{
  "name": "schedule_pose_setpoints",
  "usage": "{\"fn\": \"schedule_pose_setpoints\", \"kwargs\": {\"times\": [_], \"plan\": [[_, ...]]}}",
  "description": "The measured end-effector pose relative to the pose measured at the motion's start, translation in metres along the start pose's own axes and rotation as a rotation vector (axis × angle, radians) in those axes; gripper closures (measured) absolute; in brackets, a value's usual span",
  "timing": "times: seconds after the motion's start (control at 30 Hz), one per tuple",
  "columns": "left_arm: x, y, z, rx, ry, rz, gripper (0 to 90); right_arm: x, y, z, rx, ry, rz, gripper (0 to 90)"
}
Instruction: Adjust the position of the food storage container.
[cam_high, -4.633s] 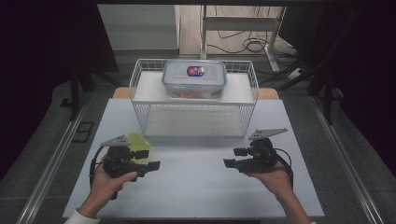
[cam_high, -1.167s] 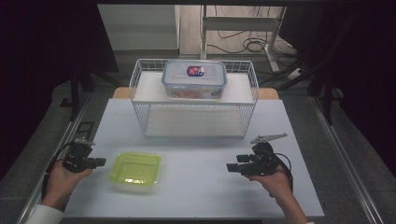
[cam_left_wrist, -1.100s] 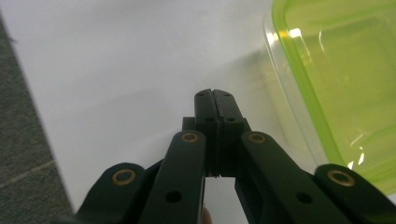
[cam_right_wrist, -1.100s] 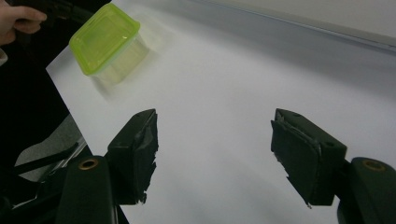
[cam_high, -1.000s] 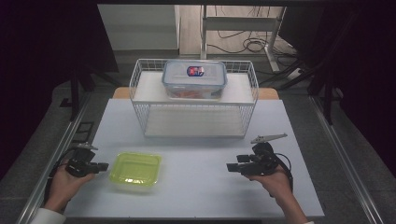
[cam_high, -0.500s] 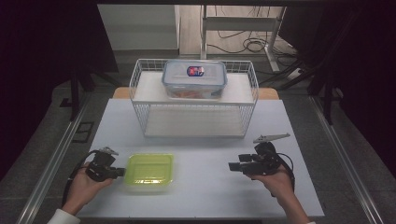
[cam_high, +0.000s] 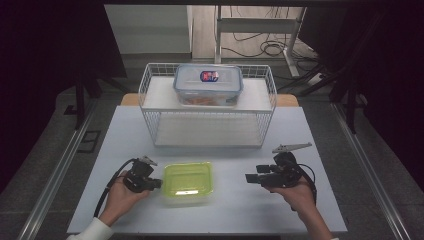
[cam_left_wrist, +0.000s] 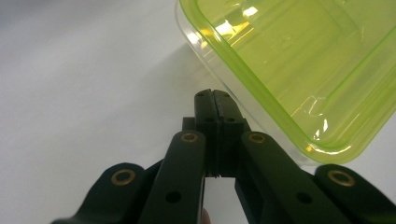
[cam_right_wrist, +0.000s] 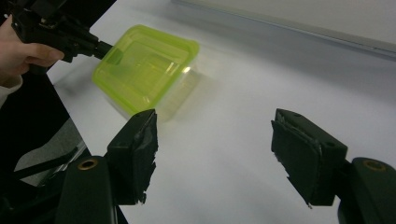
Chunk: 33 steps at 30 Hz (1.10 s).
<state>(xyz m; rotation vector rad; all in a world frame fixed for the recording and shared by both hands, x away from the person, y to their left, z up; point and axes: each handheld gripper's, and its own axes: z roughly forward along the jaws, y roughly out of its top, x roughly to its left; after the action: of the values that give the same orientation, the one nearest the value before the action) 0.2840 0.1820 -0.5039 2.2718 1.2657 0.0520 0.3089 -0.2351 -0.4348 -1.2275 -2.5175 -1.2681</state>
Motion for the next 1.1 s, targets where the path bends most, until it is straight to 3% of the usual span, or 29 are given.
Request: {"fn": "schedule_pose_setpoints", "kwargs": {"times": [0.17,0.47,0.63,0.8,0.93,1.1], "plan": [[-0.012,0.012,0.009,0.002,-0.019,0.029,90.0,0.000,0.000,-0.001,-0.004,0.004,-0.002,31.5],[-0.021,0.021,0.019,-0.014,-0.027,0.027,90.0,0.000,-0.001,-0.001,0.001,0.004,-0.004,31.5],[-0.013,0.016,0.008,-0.068,-0.026,-0.017,90.0,-0.001,-0.002,0.000,0.004,-0.001,-0.001,30.5],[-0.006,0.001,-0.013,-0.146,-0.056,-0.065,86.6,-0.001,-0.003,0.000,-0.011,-0.016,-0.002,28.1],[-0.006,-0.007,-0.029,-0.242,-0.130,-0.135,71.3,0.000,-0.005,0.002,-0.030,-0.008,0.007,26.5],[-0.007,-0.012,-0.036,-0.292,-0.194,-0.203,45.3,0.003,-0.007,0.008,-0.041,0.014,0.004,25.0]]}}
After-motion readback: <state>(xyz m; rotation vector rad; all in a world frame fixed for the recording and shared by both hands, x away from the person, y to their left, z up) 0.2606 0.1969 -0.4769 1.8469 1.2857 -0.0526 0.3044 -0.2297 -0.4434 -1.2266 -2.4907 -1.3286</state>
